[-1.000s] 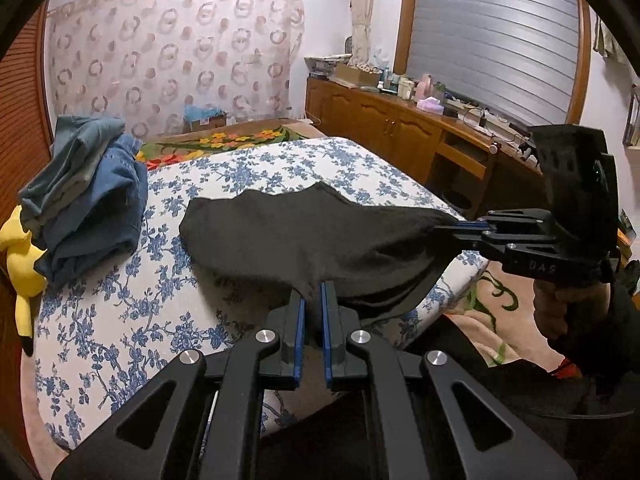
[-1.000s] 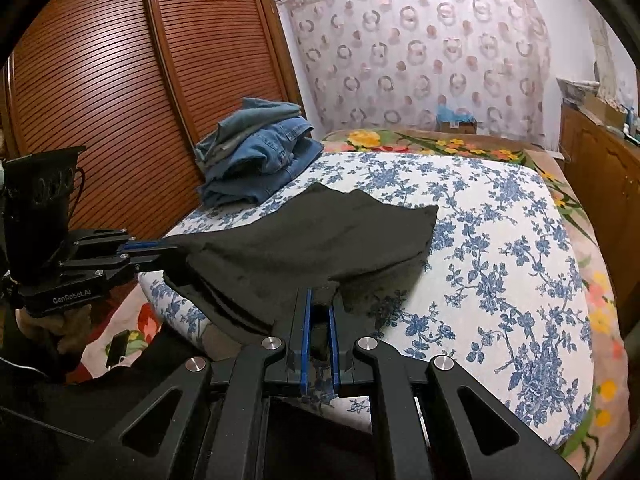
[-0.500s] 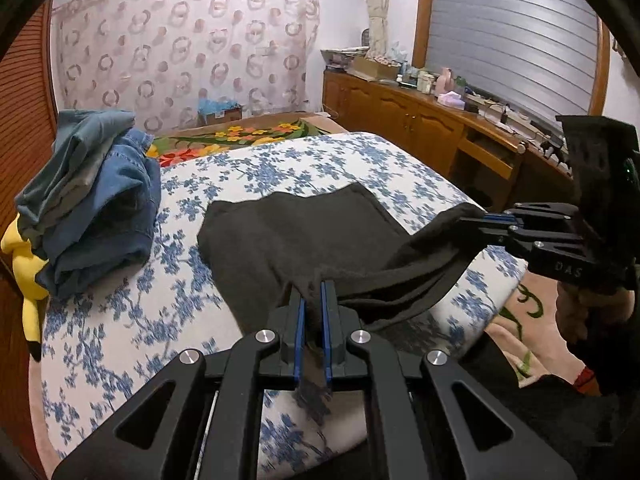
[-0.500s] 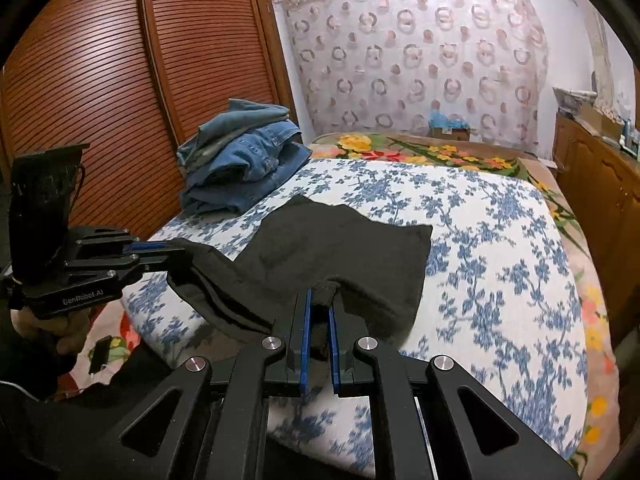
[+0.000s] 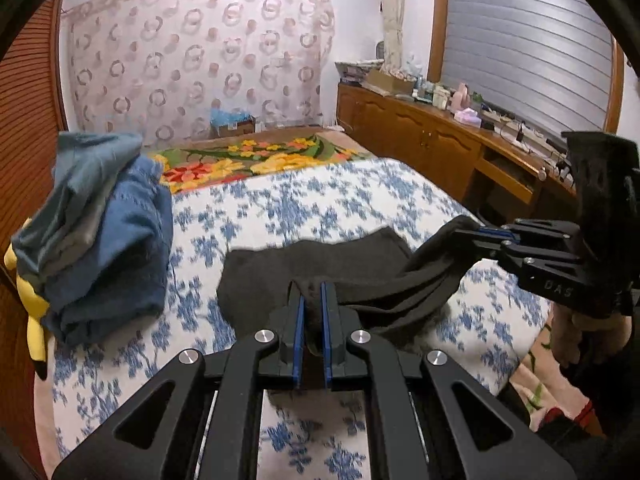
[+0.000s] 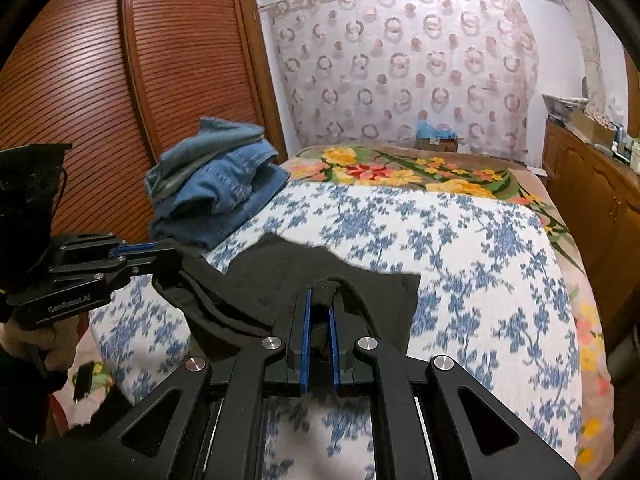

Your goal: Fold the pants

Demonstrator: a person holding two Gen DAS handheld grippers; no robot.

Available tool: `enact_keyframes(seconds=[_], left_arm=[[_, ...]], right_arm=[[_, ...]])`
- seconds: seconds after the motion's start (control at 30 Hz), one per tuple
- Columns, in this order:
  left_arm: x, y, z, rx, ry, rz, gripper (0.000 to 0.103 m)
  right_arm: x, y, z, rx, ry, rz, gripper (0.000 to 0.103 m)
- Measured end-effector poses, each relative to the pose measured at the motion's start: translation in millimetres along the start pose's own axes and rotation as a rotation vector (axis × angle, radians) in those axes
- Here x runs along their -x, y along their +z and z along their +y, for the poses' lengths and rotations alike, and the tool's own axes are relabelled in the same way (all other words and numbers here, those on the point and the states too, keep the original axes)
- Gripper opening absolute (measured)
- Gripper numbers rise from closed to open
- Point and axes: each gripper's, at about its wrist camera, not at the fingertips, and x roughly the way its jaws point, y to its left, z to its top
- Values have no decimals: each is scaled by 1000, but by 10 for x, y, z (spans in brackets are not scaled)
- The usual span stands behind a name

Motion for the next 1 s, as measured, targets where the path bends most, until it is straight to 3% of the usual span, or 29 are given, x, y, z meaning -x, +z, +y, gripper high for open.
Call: enact_keyframes(seconds=[0.2, 0.33, 0.43, 0.5, 0.6, 0.67, 0.87, 1.0], left_arm=[[-103, 195, 85, 9, 16, -26, 8], [-367, 217, 147, 7, 40, 16, 10], [-507, 155, 196, 27, 53, 48, 24], [-571, 85, 227, 34, 70, 60, 47], [-642, -9, 265, 47, 67, 78, 57], [-670, -64, 281, 55, 65, 93, 65], [-725, -191, 283, 51, 64, 127, 68], [-831, -310, 303, 49, 79, 164, 71]], right_arm=[[-221, 139, -88, -12, -7, -13, 8], [-482, 145, -155, -20, -27, 16, 8], [-662, 109, -192, -25, -45, 57, 11], [-740, 95, -208, -24, -59, 73, 13], [-789, 117, -228, -19, -73, 81, 24], [-783, 142, -263, -18, -84, 79, 36], [-643, 87, -294, -14, -92, 78, 44], [-652, -82, -268, 10, -93, 135, 44]])
